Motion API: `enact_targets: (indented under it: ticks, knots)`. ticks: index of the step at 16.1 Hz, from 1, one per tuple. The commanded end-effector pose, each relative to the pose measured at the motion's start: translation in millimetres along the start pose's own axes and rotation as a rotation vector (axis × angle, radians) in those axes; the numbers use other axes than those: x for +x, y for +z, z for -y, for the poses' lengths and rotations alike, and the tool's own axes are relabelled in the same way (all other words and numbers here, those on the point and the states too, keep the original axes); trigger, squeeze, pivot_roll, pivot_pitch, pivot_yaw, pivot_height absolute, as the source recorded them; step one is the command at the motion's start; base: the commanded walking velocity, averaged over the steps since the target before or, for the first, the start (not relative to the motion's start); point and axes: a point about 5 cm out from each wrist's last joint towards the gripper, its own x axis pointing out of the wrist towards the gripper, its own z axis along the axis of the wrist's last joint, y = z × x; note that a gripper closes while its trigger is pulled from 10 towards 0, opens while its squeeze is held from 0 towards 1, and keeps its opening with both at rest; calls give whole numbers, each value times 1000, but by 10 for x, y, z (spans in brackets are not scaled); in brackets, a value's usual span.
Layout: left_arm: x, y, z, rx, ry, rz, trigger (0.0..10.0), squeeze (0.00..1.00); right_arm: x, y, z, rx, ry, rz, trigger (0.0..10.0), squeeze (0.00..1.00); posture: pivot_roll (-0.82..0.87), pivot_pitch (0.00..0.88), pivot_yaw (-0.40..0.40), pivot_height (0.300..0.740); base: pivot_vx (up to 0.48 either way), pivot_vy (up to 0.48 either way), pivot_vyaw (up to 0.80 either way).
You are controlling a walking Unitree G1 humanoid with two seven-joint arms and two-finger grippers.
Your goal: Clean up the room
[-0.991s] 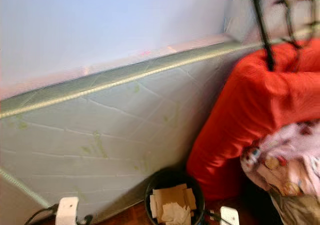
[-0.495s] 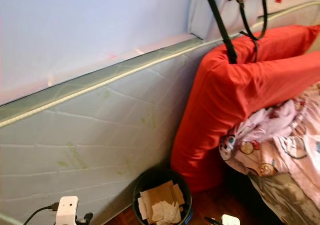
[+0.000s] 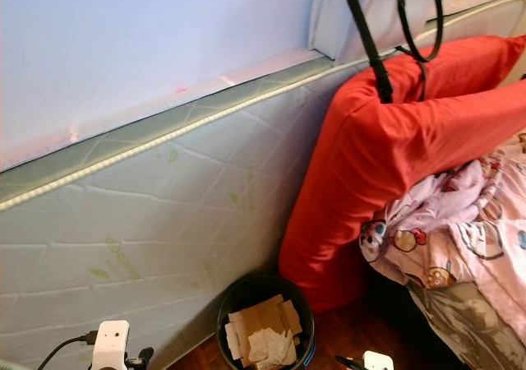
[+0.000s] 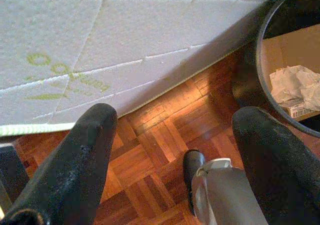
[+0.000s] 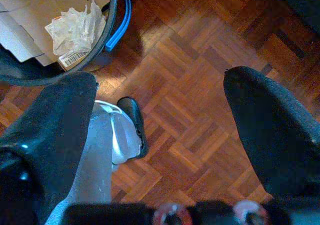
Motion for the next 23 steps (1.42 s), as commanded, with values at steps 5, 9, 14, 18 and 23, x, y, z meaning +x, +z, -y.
enact_targets:
  ticks: [5, 9, 14, 18, 23]
  knots:
    - [-8, -22, -16, -20, 13, -1, 10000, 0, -8, -37, 8, -3, -2, -14, 10000, 0, 26, 0, -17, 710, 0, 0, -596]
    - [-8, -21, -16, -7, 14, -2, 10000, 0, -8, -37, 4, -7, 2, -14, 10000, 0, 27, 0, -18, 710, 0, 0, -594]
    - [-10, -29, -16, -16, 18, -2, 10000, 0, -9, -46, 0, -11, 4, -18, 10000, 0, 31, 0, -21, 710, 0, 0, -596]
    - [-6, -8, -26, 7, 25, 4, 10000, 0, -8, -44, -6, -14, 8, -17, 10000, 0, 33, 0, -21, 710, 0, -199, -595]
    - [-3, -3, -17, -5, 22, 5, 10000, 0, -8, -45, -8, -14, 8, -18, 10000, 0, 33, 0, -19, 710, 0, -148, -599]
